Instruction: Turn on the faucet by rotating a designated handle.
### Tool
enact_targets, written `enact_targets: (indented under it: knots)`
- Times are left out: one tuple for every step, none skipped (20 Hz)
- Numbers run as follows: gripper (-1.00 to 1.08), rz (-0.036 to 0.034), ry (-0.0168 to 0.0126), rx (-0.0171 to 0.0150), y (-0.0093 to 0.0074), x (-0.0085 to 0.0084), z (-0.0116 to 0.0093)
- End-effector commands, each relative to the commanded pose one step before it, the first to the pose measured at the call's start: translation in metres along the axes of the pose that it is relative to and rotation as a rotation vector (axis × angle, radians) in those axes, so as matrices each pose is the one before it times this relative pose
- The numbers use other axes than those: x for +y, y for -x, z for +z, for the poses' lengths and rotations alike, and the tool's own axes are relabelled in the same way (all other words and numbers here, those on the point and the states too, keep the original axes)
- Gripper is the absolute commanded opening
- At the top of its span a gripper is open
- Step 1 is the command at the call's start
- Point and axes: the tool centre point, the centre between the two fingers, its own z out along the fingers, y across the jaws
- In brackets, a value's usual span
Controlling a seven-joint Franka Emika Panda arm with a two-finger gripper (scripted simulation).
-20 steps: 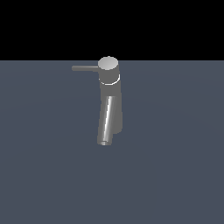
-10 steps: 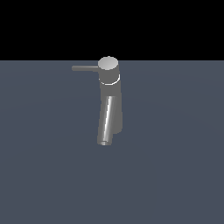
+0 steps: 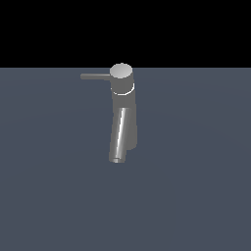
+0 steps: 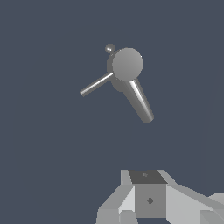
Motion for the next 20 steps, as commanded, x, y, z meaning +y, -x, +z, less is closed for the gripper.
enact_targets:
  knots:
    - [-1.0, 0.06567, -0.01768, 0.02068, -0.00308, -0.00707, 0.01112]
    - [-1.0, 0.02488, -0.00662, 0.00791, -0.00117, -0.00283, 0.00433]
    - [-1.0, 0.02471, -0.00659, 0.00786, -0.00116, -0.00283, 0.00431]
    - [-1.0, 0.02456, -0.00657, 0.00781, -0.00115, -0.00282, 0.00429]
    - [-1.0, 0.02442, -0.00655, 0.00776, -0.00115, -0.00282, 0.00427]
    - [-1.0, 0.02431, -0.00654, 0.00772, -0.00114, -0.00282, 0.00426]
    - [-1.0, 0.02422, -0.00653, 0.00769, -0.00114, -0.00283, 0.00425]
    - [-1.0, 0.02416, -0.00653, 0.00766, -0.00114, -0.00283, 0.00424]
    - [-1.0, 0.02412, -0.00654, 0.00764, -0.00114, -0.00284, 0.00424]
    - [-1.0, 0.0241, -0.00655, 0.00762, -0.00114, -0.00285, 0.00424]
    - [-1.0, 0.02411, -0.00657, 0.00761, -0.00114, -0.00287, 0.00424]
    - [-1.0, 0.02413, -0.00659, 0.0076, -0.00114, -0.00289, 0.00425]
    - [-1.0, 0.02419, -0.00663, 0.00761, -0.00115, -0.0029, 0.00427]
    - [-1.0, 0.02428, -0.00666, 0.00761, -0.00116, -0.00293, 0.00428]
    - [-1.0, 0.02439, -0.00671, 0.00764, -0.00117, -0.00296, 0.00431]
    - [-1.0, 0.02455, -0.00676, 0.00766, -0.00118, -0.00299, 0.00433]
    - [-1.0, 0.02472, -0.00682, 0.0077, -0.0012, -0.00302, 0.00437]
    - [-1.0, 0.02472, -0.00683, 0.00769, -0.0012, -0.00304, 0.00436]
    - [-1.0, 0.02428, -0.00671, 0.00754, -0.00119, -0.00299, 0.00428]
    - [-1.0, 0.02378, -0.00658, 0.00737, -0.00117, -0.00294, 0.0042]
